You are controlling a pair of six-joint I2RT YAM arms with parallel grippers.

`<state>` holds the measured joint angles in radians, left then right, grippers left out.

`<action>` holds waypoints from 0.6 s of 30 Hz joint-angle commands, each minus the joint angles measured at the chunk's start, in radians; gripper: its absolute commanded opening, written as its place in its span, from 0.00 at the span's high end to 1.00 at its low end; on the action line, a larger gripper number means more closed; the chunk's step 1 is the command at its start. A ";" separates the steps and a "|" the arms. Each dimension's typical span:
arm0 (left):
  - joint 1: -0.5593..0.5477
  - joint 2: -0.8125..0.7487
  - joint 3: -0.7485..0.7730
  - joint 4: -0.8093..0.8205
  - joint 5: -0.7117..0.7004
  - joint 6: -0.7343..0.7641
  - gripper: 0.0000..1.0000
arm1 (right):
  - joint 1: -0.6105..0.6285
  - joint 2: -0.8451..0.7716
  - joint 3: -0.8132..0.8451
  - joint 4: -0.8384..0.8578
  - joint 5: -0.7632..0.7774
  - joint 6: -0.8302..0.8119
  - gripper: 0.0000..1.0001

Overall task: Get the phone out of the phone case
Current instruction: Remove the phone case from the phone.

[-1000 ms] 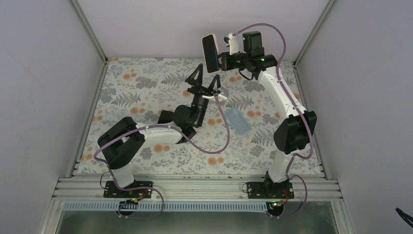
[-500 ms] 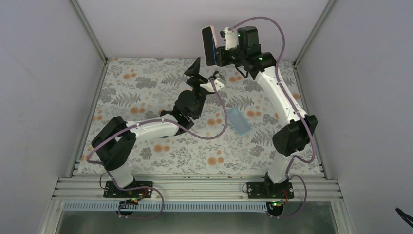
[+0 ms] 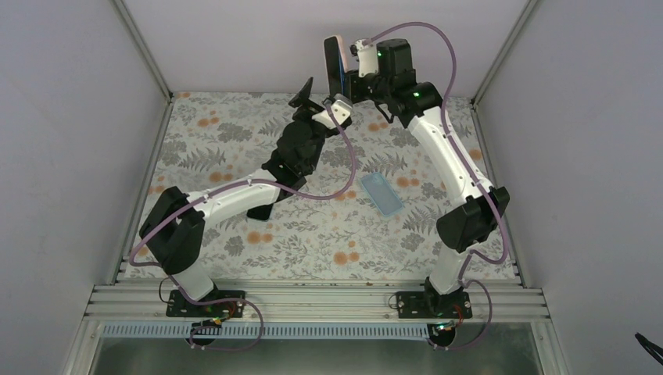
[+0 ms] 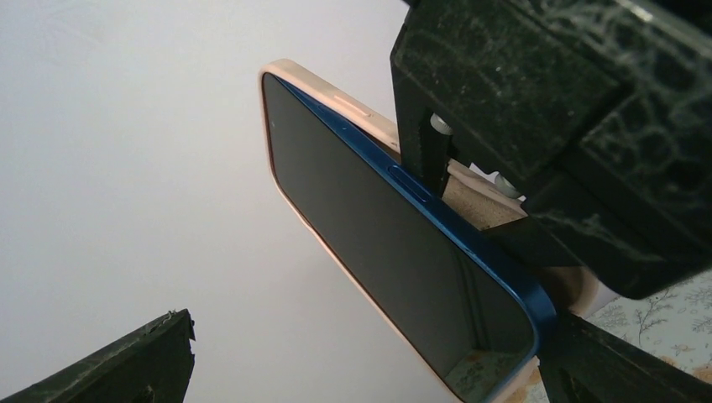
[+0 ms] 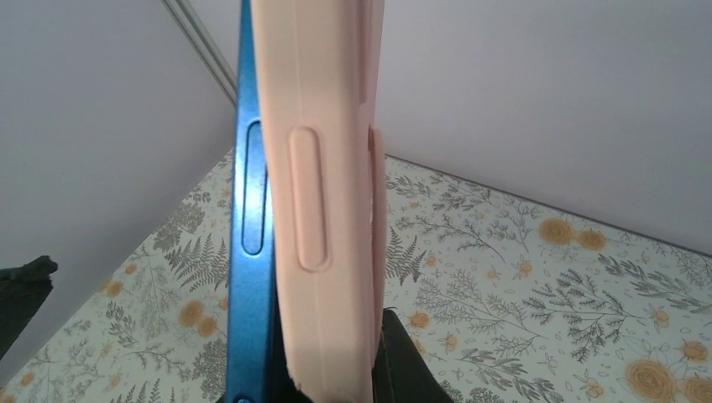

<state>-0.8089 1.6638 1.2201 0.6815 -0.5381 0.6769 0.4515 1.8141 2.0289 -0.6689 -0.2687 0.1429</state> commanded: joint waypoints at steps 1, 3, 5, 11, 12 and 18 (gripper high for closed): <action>0.010 -0.006 0.027 -0.024 -0.004 -0.034 0.00 | 0.017 -0.040 0.057 0.041 -0.015 0.001 0.97; 0.010 -0.004 0.032 -0.015 -0.014 -0.030 0.00 | 0.019 -0.038 0.056 0.043 -0.018 0.002 0.97; 0.005 0.006 0.037 0.029 -0.047 -0.005 0.01 | 0.020 -0.037 0.053 0.043 -0.029 0.005 0.97; -0.031 0.085 0.042 0.371 -0.192 0.245 0.00 | 0.021 -0.047 0.027 0.052 -0.077 0.008 0.97; -0.033 0.100 0.050 0.414 -0.205 0.280 0.00 | 0.021 -0.053 0.021 0.054 -0.087 0.006 0.97; -0.024 0.194 0.147 0.617 -0.247 0.463 0.00 | 0.021 -0.088 -0.047 0.065 -0.146 -0.019 0.97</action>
<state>-0.8577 1.8271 1.2827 1.0782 -0.7162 0.9894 0.4500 1.8030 2.0140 -0.6132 -0.2920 0.1406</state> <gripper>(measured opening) 0.997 0.066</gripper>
